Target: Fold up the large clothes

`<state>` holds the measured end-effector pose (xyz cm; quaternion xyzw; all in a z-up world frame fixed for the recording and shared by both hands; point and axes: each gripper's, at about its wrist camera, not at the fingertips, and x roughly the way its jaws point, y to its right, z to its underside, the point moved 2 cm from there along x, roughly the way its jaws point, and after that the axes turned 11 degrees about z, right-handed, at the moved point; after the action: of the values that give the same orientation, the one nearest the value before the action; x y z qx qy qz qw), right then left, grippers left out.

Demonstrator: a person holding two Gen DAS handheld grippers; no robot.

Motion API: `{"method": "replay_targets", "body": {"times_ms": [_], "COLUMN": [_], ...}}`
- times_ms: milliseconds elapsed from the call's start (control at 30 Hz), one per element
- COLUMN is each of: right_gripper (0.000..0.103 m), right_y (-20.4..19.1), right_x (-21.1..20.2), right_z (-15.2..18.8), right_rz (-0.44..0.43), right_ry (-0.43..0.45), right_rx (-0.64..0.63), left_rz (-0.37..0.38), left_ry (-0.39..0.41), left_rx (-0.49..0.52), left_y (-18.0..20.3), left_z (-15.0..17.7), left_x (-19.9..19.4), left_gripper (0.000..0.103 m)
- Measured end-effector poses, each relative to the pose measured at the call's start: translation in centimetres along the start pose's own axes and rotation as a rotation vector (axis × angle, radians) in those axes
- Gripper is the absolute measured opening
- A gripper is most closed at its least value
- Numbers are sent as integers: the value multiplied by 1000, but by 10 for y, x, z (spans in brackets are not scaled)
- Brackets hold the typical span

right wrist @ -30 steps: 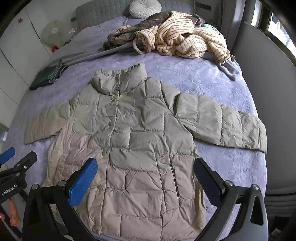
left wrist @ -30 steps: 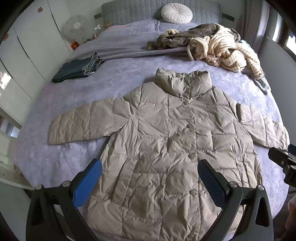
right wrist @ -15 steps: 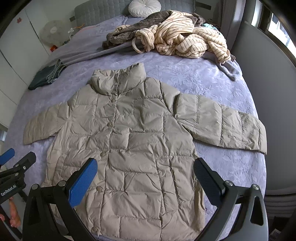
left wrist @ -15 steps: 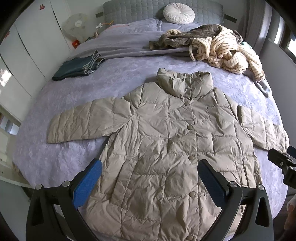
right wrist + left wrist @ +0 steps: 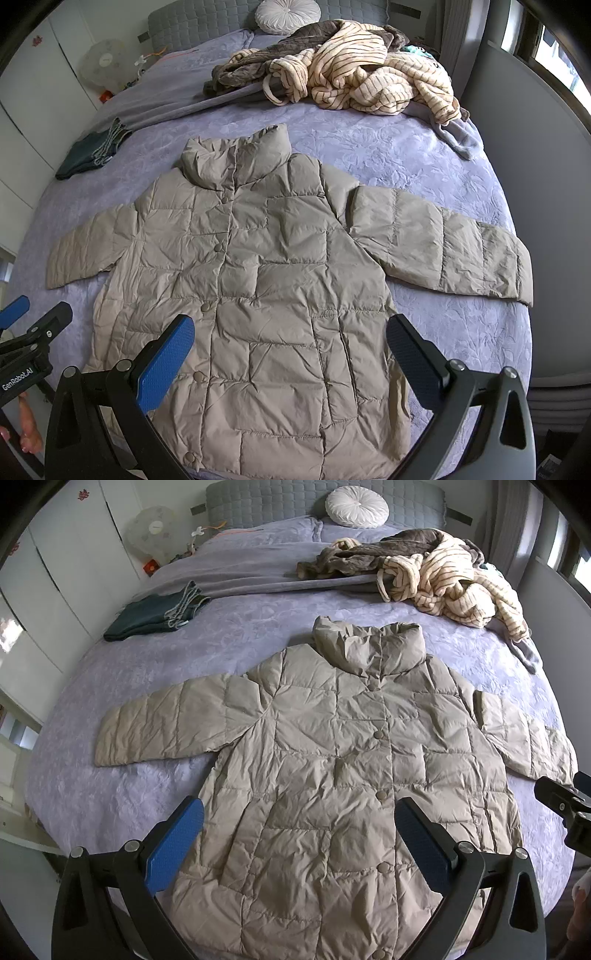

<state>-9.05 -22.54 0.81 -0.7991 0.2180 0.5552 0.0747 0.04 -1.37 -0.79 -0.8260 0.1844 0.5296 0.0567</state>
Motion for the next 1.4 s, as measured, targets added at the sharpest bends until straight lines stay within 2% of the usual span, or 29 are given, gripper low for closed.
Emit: {"method": "replay_targets", "body": {"times_ms": [1400], "right_gripper": [103], "right_y": [0], "right_x": [-1], "right_z": [-1], "right_rz": [0], "right_ry": [0], "right_rx": [0], "left_rz": [0], "left_ry": [-1], "left_rx": [0], "left_y": [-6], "left_z": [1], "left_x": [0], "left_gripper": [103]}}
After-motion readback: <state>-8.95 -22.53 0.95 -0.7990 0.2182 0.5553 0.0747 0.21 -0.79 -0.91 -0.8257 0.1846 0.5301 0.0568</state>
